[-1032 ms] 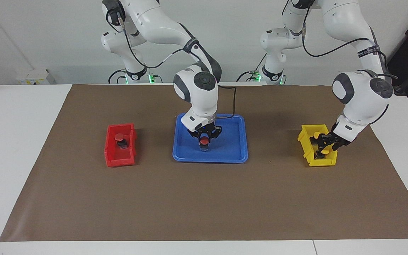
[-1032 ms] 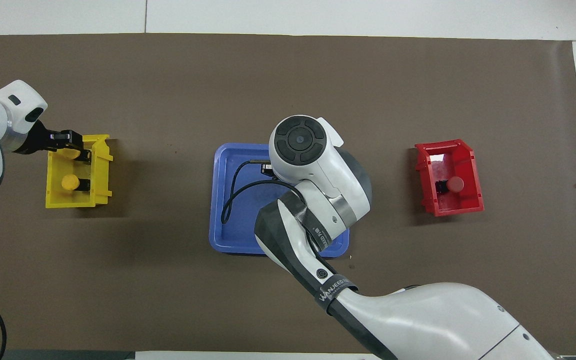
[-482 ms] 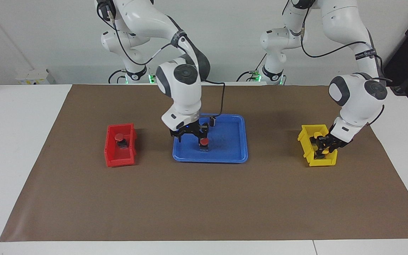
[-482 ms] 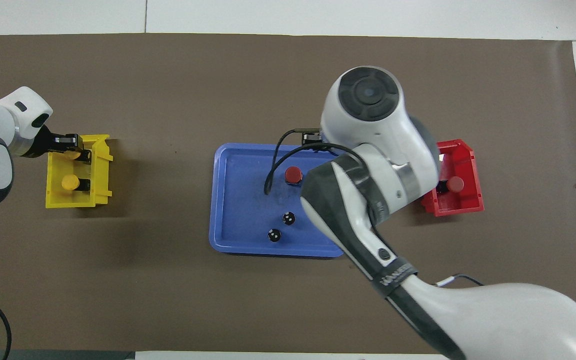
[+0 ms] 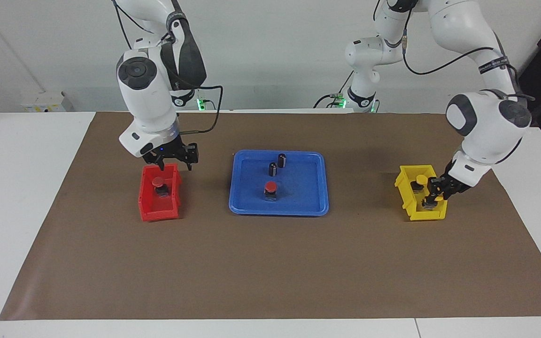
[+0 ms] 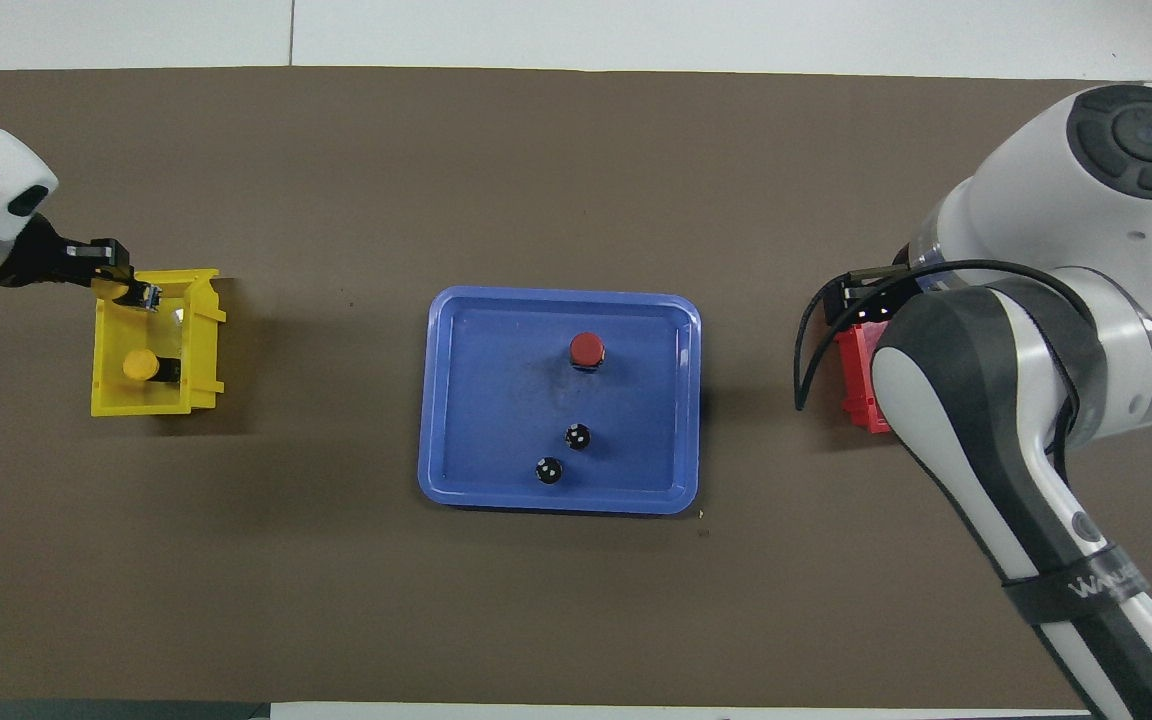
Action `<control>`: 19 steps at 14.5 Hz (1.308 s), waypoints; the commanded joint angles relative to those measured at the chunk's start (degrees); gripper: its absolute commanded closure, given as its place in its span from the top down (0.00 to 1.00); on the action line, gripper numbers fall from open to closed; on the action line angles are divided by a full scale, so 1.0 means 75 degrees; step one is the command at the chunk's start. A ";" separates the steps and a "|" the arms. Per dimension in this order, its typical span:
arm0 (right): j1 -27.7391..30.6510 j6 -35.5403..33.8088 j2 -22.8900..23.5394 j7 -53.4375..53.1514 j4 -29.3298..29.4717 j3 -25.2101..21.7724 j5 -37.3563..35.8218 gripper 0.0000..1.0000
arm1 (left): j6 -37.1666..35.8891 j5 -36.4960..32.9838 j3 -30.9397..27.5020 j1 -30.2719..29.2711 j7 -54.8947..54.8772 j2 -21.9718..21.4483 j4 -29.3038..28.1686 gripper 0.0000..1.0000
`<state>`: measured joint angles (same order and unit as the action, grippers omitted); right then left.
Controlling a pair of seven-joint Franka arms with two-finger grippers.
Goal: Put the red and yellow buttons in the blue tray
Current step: 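Place the yellow button in the tray while the right gripper grasps another red button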
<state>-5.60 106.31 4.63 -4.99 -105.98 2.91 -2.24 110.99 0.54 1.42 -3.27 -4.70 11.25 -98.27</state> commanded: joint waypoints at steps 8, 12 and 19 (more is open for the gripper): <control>0.1004 0.2921 -0.0711 0.1613 -0.2754 0.0105 0.0603 0.73 | 0.0080 -0.0013 0.0092 0.3267 0.4142 -0.0281 -0.0370 0.01; 0.1122 0.3836 -0.0699 0.1743 -0.3375 0.0105 0.0603 0.67 | 0.0530 -0.0001 0.0104 0.4149 0.4108 -0.0141 -0.0608 0.02; 0.1157 0.4305 -0.0734 0.1825 -0.3938 0.0105 0.0603 0.57 | 0.1759 0.0550 0.0104 0.5052 0.4365 0.0691 -0.0608 0.02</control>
<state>1.98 136.09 1.23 6.31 -131.96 3.15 1.14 121.58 3.48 3.07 33.29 27.43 15.16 -102.46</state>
